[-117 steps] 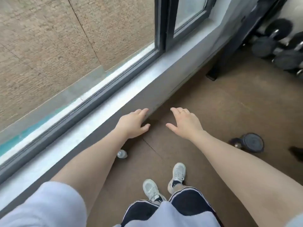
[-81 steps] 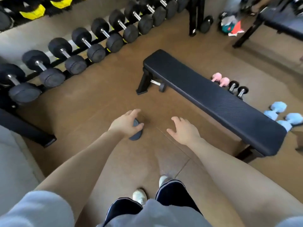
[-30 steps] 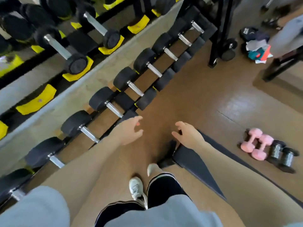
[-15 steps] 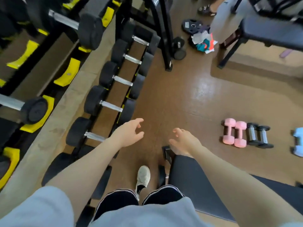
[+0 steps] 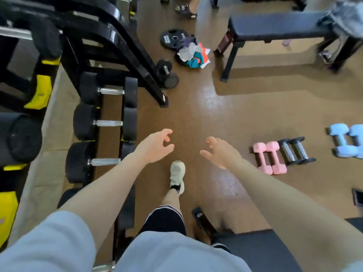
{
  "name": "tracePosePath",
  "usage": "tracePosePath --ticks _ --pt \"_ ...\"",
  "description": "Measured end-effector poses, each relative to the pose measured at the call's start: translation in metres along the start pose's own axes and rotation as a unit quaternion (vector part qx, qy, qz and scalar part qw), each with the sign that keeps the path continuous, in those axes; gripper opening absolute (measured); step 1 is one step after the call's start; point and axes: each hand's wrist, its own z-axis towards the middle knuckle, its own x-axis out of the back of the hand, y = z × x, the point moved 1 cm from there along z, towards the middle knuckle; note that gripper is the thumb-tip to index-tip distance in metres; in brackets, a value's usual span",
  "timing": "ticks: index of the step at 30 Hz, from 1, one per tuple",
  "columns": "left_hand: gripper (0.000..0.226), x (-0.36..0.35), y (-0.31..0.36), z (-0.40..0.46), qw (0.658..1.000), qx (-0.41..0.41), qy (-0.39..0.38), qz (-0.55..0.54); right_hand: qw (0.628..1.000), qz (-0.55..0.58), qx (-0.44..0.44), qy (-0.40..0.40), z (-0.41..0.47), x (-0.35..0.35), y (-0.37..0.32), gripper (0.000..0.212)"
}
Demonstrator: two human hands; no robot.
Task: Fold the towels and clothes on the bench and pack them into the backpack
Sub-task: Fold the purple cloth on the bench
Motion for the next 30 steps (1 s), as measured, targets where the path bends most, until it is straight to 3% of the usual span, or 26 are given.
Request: tracePosePath --ticks 11,20,30 --pt "0.053 0.132 0.039 0.269 0.998 -0.030 -0.044 0.021 0.996 0.052 -0.065 0.032 0.235 0.156 0.017 0.055" --pt "0.053 0.177 0.071 0.443 0.997 -0.039 -0.072 0.010 0.994 0.049 -0.096 0.033 0.378 0.257 0.070 0.055" --pt "0.052 0.239 0.142 0.676 0.995 0.026 -0.092 -0.028 0.996 0.031 -0.082 -0.020 0.589 0.413 0.133 0.054"
